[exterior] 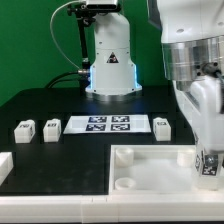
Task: Assemble one leg
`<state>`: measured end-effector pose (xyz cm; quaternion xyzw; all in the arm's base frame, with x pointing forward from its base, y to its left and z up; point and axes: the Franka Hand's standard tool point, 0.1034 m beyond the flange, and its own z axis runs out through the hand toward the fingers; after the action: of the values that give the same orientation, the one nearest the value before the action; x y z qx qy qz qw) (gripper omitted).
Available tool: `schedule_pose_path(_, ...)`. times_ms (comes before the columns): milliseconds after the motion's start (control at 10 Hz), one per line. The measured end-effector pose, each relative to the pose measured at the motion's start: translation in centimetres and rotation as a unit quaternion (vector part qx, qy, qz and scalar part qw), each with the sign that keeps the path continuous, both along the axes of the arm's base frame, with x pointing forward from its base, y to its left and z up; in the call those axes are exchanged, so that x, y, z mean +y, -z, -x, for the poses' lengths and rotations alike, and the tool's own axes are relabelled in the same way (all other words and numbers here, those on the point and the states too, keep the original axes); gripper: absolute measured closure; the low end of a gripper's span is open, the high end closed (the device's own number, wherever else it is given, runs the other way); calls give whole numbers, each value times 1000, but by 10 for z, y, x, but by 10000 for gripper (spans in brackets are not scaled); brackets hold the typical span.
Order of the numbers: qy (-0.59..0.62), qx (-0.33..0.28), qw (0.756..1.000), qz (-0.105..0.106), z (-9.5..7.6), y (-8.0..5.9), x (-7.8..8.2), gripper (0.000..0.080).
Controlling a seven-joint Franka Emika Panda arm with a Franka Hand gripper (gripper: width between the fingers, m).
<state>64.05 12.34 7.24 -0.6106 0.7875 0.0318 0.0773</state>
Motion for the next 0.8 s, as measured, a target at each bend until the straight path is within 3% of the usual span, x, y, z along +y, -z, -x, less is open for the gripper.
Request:
schedule_pose_path(200,-13,-1,1000,1,1,0,1,491)
schedule_pose_path(300,-56,-11,998,6,0,1,1,307)
schedule_pose_path(400,-159,-40,986,21,-1,3,2,181)
schedule_pose_path(800,-400,-72,912,44,-1,3,2,152)
